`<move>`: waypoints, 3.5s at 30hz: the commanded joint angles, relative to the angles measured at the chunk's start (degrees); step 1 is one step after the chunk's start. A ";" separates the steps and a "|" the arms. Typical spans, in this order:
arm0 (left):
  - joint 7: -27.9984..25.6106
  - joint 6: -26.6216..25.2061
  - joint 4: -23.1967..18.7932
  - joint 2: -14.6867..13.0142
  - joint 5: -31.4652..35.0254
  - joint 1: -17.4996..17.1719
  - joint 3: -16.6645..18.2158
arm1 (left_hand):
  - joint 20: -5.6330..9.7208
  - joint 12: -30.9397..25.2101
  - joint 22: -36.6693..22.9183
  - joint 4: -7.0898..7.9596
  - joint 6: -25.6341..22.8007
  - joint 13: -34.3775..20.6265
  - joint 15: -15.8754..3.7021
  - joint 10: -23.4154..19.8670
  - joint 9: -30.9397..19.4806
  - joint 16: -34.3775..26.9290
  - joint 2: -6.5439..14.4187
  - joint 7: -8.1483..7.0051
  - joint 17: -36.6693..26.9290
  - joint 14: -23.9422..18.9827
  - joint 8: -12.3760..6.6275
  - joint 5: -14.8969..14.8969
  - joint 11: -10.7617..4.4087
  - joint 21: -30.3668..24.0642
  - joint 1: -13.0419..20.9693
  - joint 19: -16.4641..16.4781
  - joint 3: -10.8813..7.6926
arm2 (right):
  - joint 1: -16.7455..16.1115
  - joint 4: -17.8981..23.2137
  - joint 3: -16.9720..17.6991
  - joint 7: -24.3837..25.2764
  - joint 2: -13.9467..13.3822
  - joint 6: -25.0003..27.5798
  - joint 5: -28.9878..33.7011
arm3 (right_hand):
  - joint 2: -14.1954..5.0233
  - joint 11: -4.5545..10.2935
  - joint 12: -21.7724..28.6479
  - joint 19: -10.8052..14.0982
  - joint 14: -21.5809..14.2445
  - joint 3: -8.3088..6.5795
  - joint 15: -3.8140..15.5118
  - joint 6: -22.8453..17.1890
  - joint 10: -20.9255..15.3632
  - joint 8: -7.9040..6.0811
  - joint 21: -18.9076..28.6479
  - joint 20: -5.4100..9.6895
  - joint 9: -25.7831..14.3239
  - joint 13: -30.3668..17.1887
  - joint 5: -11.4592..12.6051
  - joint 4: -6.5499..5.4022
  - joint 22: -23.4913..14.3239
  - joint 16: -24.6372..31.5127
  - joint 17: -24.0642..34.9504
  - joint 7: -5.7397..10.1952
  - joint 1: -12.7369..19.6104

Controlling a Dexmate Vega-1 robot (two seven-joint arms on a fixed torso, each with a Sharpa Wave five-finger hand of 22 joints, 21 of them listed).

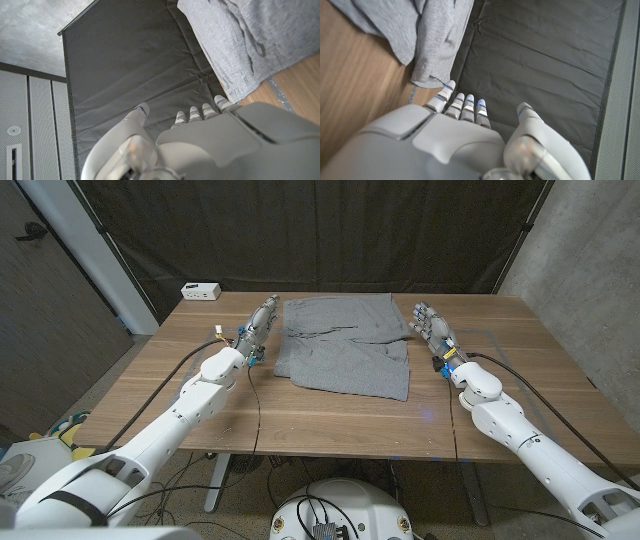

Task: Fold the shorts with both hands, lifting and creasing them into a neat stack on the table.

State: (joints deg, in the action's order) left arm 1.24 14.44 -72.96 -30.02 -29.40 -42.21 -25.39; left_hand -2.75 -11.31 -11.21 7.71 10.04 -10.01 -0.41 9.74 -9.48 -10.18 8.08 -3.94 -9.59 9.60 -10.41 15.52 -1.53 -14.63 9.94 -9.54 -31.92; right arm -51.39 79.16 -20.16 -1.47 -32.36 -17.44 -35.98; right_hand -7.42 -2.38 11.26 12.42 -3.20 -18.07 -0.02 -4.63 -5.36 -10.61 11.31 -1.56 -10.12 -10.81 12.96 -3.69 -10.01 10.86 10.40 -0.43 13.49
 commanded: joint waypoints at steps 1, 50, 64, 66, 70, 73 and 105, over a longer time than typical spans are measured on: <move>-9.62 -2.58 -9.70 -1.97 6.60 -4.11 -0.60 | -0.45 -1.17 -0.09 -1.45 0.86 -0.17 0.28 0.79 -0.27 -0.71 -0.47 -0.79 0.01 2.28 -0.98 -0.21 -0.53 -0.52 1.18 -0.83 0.19 | -1.04 3.53 0.17 2.29 -2.85 1.26 2.88 | -0.26 -0.65 0.68 1.50 -2.63 -1.26 -1.65 -1.65 -2.53 -0.55 0.66 -1.18 -0.20 -0.08 0.65 2.22 -0.09 0.76 -0.20 -0.49 3.26; -24.10 -18.55 -33.23 -13.73 29.29 -15.71 1.86 | -3.48 -2.58 0.01 -8.68 -8.14 -0.59 1.55 -9.09 -0.52 -0.36 -2.38 -2.44 -0.13 -1.94 -1.28 -3.12 -1.58 0.27 5.69 -0.26 0.63 | -9.80 30.30 -1.11 17.61 -16.65 21.49 26.67 | 1.39 -1.50 1.05 1.99 -7.99 -3.43 -2.75 -3.52 -6.53 -0.61 0.58 -5.32 -0.42 -0.51 -1.48 10.21 -0.36 1.73 0.49 2.37 11.05; -24.31 -24.24 -39.06 -17.50 34.19 -19.06 2.71 | -4.06 -3.06 -0.03 -10.21 -10.64 -0.65 1.66 -11.80 -0.57 -0.50 -2.47 -2.01 -0.14 -2.88 -1.62 -3.72 -1.27 0.36 6.64 0.01 0.67 | -12.86 38.37 -1.59 19.73 -20.39 30.79 33.96 | 1.16 -1.18 1.09 1.93 -8.12 -3.47 -2.12 -3.82 -6.96 -0.67 0.54 -5.28 -0.45 -0.57 -1.80 10.56 -0.37 1.77 0.63 2.58 11.42; -24.09 -24.92 -39.82 -18.00 34.61 -19.47 2.87 | -4.03 -3.10 -0.03 -10.35 -10.85 -0.65 1.57 -12.08 -0.58 -0.49 -2.38 -2.10 -0.14 -2.93 -1.61 -3.77 -1.31 0.37 6.76 0.05 0.63 | -13.28 39.17 -1.60 19.96 -20.56 31.74 34.56 | 1.13 -1.16 1.08 1.92 -8.23 -3.47 -2.11 -3.92 -6.97 -0.70 0.54 -5.25 -0.45 -0.57 -1.84 10.59 -0.37 1.81 0.65 2.54 11.46; -23.85 -26.28 -41.26 -18.82 35.33 -20.40 3.24 | -3.95 -3.13 -0.04 -10.58 -11.16 -0.66 1.48 -12.45 -0.59 -0.43 -2.28 -2.03 -0.14 -2.88 -1.59 -3.87 -1.46 0.42 6.94 0.00 0.61 | -14.14 40.85 -1.94 20.38 -21.37 33.73 36.57 | 1.05 -1.04 1.13 1.98 -8.33 -3.47 -1.97 -4.29 -7.20 -0.82 0.56 -5.24 -0.46 -0.59 -1.92 10.67 -0.37 1.85 0.69 2.55 11.55; -23.60 -27.46 -42.32 -19.60 36.12 -21.03 3.39 | -4.01 -3.18 -0.05 -10.82 -11.67 -0.67 1.52 -12.90 -0.60 -0.44 -2.20 -1.82 -0.14 -2.98 -1.65 -3.97 -1.41 0.43 7.11 0.06 0.60 | -14.38 42.31 -2.08 19.29 -22.30 35.51 37.11 | 0.97 -1.04 1.15 2.08 -8.37 -3.48 -1.70 -4.49 -7.33 -0.88 0.59 -5.11 -0.47 -0.60 -1.97 10.74 -0.37 1.86 0.72 2.61 11.64; -21.32 -38.15 -52.97 -27.82 42.15 -29.87 7.66 | -3.87 -2.81 -0.11 -13.76 -16.36 -0.81 0.51 -15.74 -0.76 -0.11 -0.01 -1.52 -0.11 -2.66 -1.76 -4.63 -1.48 1.02 10.34 -0.60 -0.68 | -16.61 56.65 -10.20 18.29 -24.66 56.78 53.68 | 1.04 0.29 1.42 3.71 -10.73 -3.69 0.70 -7.05 -9.75 -1.35 0.99 -4.90 -0.53 -0.72 -2.30 12.34 -0.33 2.45 0.76 2.80 13.88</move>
State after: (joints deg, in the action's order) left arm -21.56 -20.67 -122.95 -54.87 11.61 -69.26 -19.49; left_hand -6.55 -14.43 -11.20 -5.35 -5.78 -10.53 0.39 -5.95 -10.01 -10.38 8.26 -5.12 -9.62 6.30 -11.92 11.01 -2.65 -13.96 19.24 -9.42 -32.48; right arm -67.62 131.75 -27.27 17.59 -56.56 32.42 12.18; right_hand -7.65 -2.34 12.33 15.38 -13.34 -22.09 0.16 -10.26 -14.16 -11.27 11.69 -6.14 -10.55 -11.33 10.80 8.06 -10.26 12.96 11.07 2.44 26.92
